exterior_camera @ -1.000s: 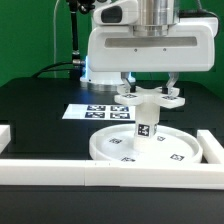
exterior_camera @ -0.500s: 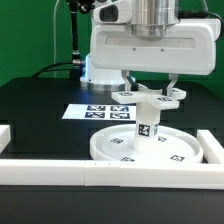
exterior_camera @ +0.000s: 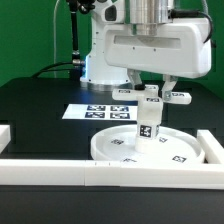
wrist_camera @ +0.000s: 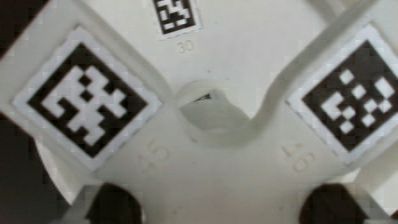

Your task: Assemble round table

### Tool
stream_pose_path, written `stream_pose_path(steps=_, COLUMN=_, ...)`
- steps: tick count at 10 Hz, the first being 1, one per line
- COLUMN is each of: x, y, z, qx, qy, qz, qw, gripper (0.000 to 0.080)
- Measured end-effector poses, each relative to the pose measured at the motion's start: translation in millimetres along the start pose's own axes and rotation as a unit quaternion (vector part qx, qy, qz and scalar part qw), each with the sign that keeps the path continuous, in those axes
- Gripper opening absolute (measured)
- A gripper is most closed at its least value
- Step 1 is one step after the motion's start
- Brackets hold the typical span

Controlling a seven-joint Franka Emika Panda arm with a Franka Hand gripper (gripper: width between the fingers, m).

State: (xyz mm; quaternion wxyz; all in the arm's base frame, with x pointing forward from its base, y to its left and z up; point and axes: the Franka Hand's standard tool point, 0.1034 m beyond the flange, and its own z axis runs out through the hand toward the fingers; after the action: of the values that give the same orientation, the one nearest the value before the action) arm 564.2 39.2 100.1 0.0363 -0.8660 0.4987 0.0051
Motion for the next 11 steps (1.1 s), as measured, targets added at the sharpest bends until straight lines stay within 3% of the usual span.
stream_pose_path(steps=3, x=0.6, y=0.1, z=0.2, qx=0.017, qy=-0.001, qz=0.157, qw=0.987, gripper=0.0442)
stream_pose_path(steps=8, x=1.4, y=-0.9, z=-0.2, qx=0.023, qy=-0.012, qz=0.313, qw=0.949, gripper=0.0442)
stream_pose_path(steps=10, x=1.2, y=-0.8, z=0.4, qx=0.023, qy=-0.013, qz=0.310, qw=0.951, gripper=0.0442)
stream_pose_path(steps=11, x=0.7, y=-0.9, z=-1.2, qx=0.021, qy=-0.015, qz=0.297, qw=0.954, gripper=0.0536)
